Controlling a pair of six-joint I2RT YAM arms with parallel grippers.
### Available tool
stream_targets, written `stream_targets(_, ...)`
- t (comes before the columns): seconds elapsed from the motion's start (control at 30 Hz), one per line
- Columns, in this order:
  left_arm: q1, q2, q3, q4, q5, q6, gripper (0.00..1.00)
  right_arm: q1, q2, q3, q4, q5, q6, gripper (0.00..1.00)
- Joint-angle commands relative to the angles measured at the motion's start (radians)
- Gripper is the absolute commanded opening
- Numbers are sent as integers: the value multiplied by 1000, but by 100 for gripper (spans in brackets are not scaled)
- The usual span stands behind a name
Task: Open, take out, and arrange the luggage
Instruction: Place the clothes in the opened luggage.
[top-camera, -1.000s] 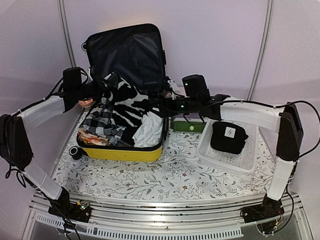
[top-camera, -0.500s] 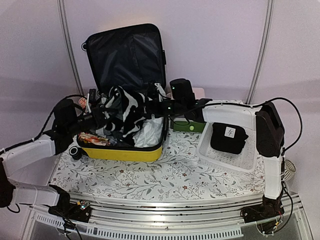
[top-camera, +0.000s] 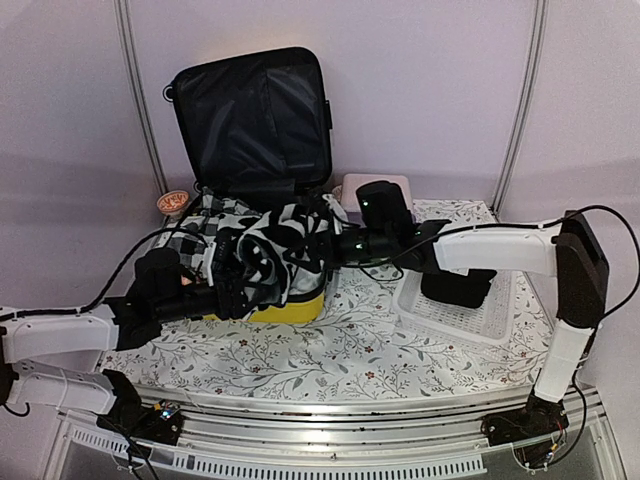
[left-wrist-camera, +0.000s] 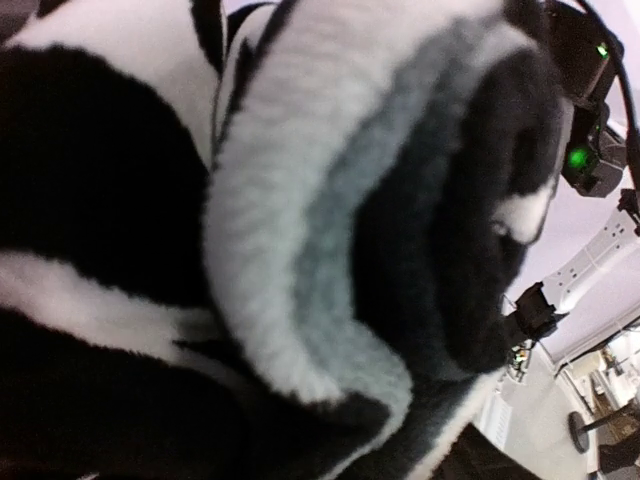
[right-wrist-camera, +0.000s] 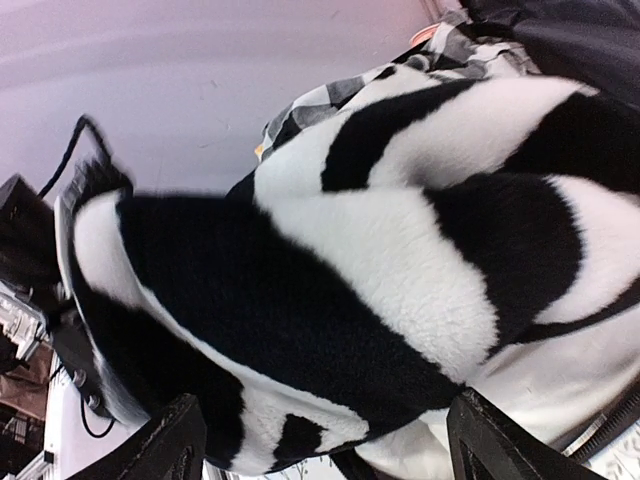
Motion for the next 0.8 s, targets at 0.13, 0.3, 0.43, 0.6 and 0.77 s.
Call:
stream_targets(0.13,-119,-318,41,-308,-217,155,98,-49,-167,-67,-86,96,147,85)
stream_targets(0.3,-121,-324,128,-428,-331,207,98,-89,-73,99,-217,28,245,79)
stream_targets(0.43,-197,-181,249,-478,-440,250,98,-88,15,188,-254,-106,314,66)
stream_targets(0.6,-279,-9,418,-555,-666,285,97,-51,-15,113,-274,-120,362,61)
stream_targets(0.77,-259,104,580,-644,-749,282,92,-26,-97,14,-341,-47,335,73)
